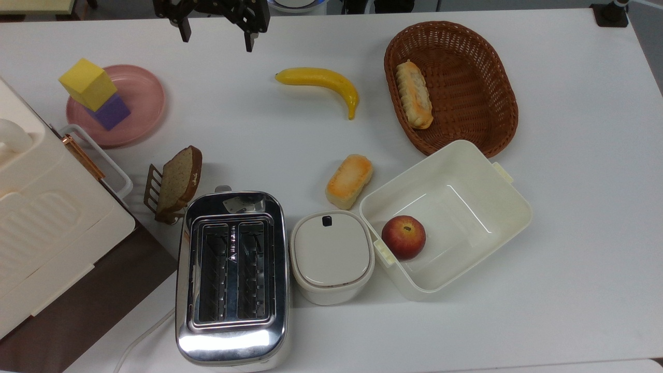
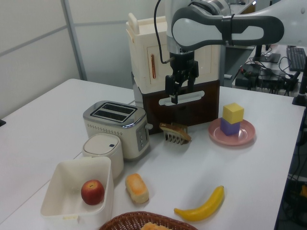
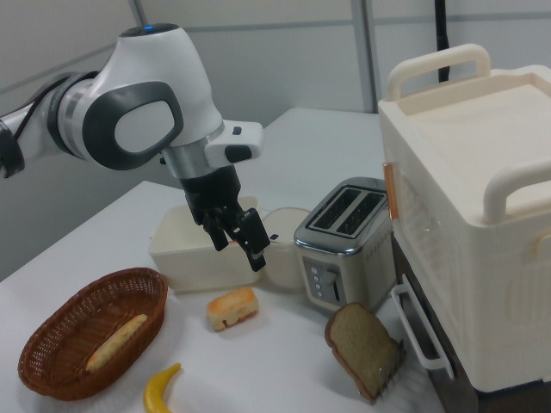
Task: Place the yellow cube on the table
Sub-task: 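Move the gripper from its start pose toward the pink plate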
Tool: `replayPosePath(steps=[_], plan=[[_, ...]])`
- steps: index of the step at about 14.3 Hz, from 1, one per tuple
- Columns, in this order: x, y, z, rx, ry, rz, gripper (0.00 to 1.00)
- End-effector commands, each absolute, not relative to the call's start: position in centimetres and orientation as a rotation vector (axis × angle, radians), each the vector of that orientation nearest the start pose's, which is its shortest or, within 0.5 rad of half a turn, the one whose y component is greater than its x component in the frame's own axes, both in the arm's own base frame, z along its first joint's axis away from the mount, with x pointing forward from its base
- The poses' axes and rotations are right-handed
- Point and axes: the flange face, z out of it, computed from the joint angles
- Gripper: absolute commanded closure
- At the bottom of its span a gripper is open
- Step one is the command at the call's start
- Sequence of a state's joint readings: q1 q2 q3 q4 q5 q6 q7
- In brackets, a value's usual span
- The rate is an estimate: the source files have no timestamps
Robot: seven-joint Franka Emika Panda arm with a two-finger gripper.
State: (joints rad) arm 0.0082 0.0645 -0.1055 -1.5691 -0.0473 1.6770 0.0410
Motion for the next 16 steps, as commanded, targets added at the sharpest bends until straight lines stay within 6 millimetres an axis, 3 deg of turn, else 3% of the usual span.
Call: replayPosePath(steps=[1, 16], plan=[[57.31, -6.68, 60.52, -3.152, 0.121, -0.026, 0.0], [57.0, -6.22, 59.77, -3.129, 0.152, 0.017, 0.0]])
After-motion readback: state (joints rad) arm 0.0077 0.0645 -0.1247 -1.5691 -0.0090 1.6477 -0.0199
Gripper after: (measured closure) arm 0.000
